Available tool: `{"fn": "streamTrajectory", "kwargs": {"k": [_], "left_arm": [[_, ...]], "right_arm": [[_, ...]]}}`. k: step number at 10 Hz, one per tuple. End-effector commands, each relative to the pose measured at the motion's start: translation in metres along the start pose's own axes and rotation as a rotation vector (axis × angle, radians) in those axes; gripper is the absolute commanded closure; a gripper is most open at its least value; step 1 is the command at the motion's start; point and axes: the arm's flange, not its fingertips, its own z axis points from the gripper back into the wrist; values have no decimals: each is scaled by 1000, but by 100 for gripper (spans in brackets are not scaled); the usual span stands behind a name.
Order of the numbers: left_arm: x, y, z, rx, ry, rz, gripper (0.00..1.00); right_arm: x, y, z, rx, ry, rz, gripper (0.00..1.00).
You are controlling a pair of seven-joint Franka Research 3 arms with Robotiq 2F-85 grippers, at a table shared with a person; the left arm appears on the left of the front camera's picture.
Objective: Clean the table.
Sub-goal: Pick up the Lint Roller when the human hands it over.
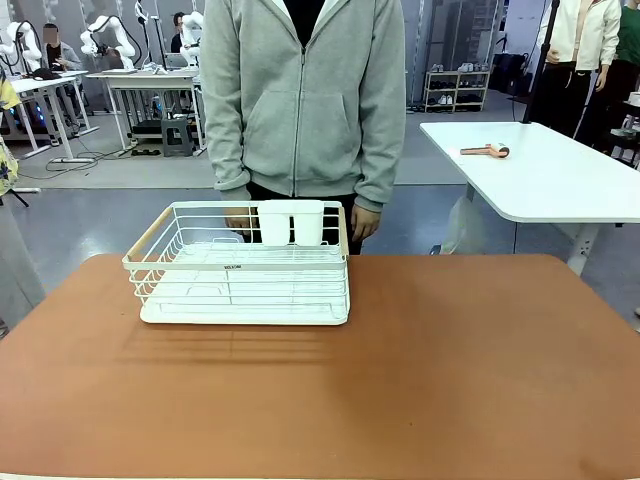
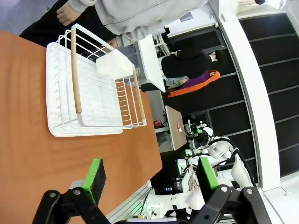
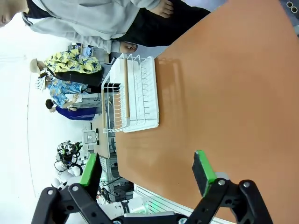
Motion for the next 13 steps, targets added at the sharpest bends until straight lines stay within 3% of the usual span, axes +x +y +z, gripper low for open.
{"fn": "streamTrajectory", "kwargs": {"k": [1, 13], "left_arm": [[0, -2, -4, -2, 11, -15, 0], [0, -1, -2, 3, 5, -2, 0]], "right_arm": [[3, 0, -5, 26, -10, 26, 0], [0, -4, -1, 2, -3, -4, 0]]}}
